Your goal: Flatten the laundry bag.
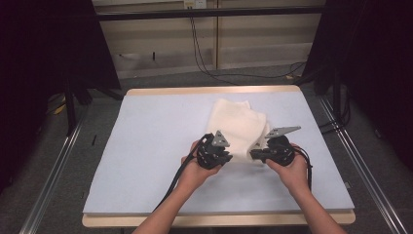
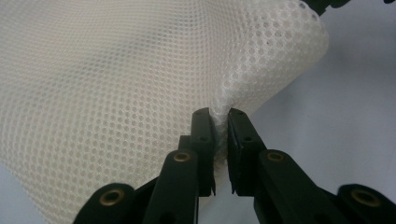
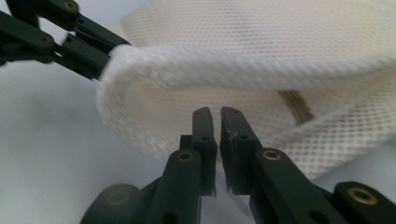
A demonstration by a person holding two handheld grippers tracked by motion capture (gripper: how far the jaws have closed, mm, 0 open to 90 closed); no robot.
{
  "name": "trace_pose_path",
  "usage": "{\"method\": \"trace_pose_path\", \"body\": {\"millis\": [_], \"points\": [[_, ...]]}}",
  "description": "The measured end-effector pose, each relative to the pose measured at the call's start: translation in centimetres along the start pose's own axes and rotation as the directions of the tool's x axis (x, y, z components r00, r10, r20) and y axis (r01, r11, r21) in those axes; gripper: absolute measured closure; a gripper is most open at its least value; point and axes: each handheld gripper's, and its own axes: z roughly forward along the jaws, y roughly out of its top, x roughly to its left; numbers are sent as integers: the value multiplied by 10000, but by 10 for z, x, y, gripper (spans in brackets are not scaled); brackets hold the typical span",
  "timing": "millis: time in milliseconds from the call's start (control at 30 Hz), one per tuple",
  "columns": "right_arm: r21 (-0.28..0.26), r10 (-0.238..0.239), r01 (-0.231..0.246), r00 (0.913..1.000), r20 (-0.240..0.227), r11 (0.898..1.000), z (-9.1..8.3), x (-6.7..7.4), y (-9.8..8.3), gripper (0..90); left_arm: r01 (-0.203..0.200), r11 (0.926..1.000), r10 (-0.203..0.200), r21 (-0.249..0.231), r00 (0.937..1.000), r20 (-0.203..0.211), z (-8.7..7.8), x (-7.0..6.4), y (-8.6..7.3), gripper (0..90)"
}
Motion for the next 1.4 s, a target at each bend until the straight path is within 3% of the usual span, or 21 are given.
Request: {"method": "trace_pose_path", "body": {"millis": [67, 100, 133, 200, 267, 333, 467, 633, 833, 1000, 1033, 1067, 1233, 1267, 1300, 1333, 1400], "points": [[-33, 155, -155, 9996, 219, 9999, -4, -5, -3, 810, 355, 9992, -356, -173, 9994, -34, -6, 5, -1, 832], [-15, 178, -178, 9981, 589, 9998, -9, -10, -6, 779, 956, 9943, -954, -470, 9954, 79, -15, 13, -2, 833], [-15, 178, -178, 9981, 589, 9998, -9, -10, -6, 779, 956, 9943, -954, -470, 9954, 79, -15, 13, -2, 833], [-130, 268, -260, 9973, 689, 9996, -12, -16, -10, 755, 1546, 9844, -1541, -841, 9880, 123, -22, 20, -5, 834], [-64, 323, -319, 9950, 948, 9995, -14, -20, -12, 710, 1758, 9793, -1764, -1008, 9843, 29, -31, 29, -8, 836], [-118, 399, -388, 9933, 1084, 9992, -15, -22, -14, 673, 2142, 9684, -2154, -1276, 9765, 46, -40, 37, -12, 835], [-192, 524, -505, 9913, 1209, 9985, -13, -26, -15, 614, 2577, 9523, -2656, -1636, 9637, -278, -57, 51, -21, 834], [-303, 817, -782, 9869, 1388, 9965, -9, -30, -12, 551, 2723, 9488, -2871, -1604, 9547, -776, -74, 65, -33, 834], [-393, 1129, -1081, 9816, 1540, 9934, -3, -38, -13, 503, 3149, 9360, -3344, -1575, 9351, -1173, -86, 81, -55, 834], [-590, 1515, -1449, 9799, 1297, 9877, 5, -39, -11, 496, 3537, 9203, -3776, -1673, 9148, -1435, -91, 90, -66, 833], [-617, 1533, -1464, 9798, 1282, 9873, 7, -39, -10, 497, 3553, 9197, -3789, -1672, 9147, -1406, -92, 93, -68, 834], [-573, 1631, -1569, 9786, 1253, 9859, 9, -39, -9, 496, 3697, 9132, -3940, -1717, 9085, -1394, -92, 95, -70, 834], [-566, 1689, -1636, 9799, 1066, 9849, 19, -38, -5, 551, 3874, 9104, -4100, -1453, 8920, -1903, -93, 106, -82, 834], [-614, 1620, -1562, 9813, 1043, 9858, 20, -38, -5, 572, 3966, 9065, -4194, -1446, 8853, -2009, -93, 108, -85, 834], [-602, 1627, -1573, 9817, 991, 9857, 20, -37, -4, 585, 4015, 9057, -4223, -1361, 8828, -2057, -93, 111, -88, 834], [-624, 1628, -1575, 9824, 916, 9856, 21, -37, -3, 628, 4284, 8900, -4535, -1562, 8671, -2061, -93, 113, -90, 834], [-651, 1522, -1474, 9854, 767, 9869, 22, -37, -1, 668, 4385, 8884, -4587, -1359, 8602, -2229, -94, 119, -94, 834]]}}
